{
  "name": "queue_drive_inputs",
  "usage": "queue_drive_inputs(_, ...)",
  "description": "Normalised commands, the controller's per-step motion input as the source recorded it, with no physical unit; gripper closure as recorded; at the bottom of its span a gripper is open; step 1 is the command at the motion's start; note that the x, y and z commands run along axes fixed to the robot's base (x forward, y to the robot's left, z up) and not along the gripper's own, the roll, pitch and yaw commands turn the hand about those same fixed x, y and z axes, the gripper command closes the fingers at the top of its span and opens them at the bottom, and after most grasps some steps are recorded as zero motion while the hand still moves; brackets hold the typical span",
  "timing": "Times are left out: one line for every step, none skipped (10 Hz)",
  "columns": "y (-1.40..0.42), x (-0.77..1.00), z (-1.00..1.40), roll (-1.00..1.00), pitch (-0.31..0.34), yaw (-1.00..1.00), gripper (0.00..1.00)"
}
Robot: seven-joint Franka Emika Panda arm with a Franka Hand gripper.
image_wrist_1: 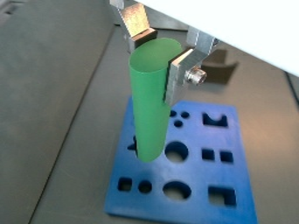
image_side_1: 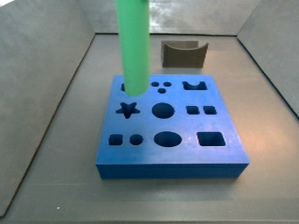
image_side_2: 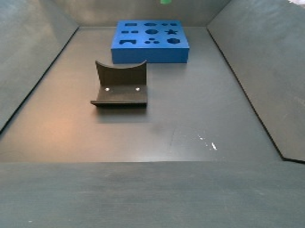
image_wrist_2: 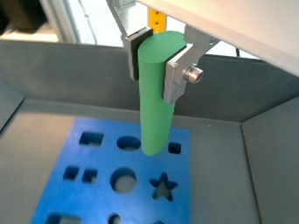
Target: Insert the oval object.
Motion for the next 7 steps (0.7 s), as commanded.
queue_drive_inputs(-0.29, 0.45, -0.17, 0.03, 0.0, -0.58, 1.0)
queue_drive_inputs(-0.27, 0.44, -0.22, 0.06, 0.0, -0.6, 1.0)
queue_drive_inputs(-0.28, 0.47, -0.22, 0.06, 0.0, -0.57, 1.0)
queue_drive_inputs(-0.29, 0.54, -0.23, 0.07, 0.0, -0.5, 1.0)
queue_drive_inputs(-0.3, 0.57, -0.24, 0.07, 0.0, -0.47, 1.0)
queue_drive_inputs(-0.27, 0.42, -0.2, 0.05, 0.0, -0.62, 1.0)
queue_drive_inputs(-0.19, 0.1, -0.19, 0.05, 0.0, -0.91, 1.0)
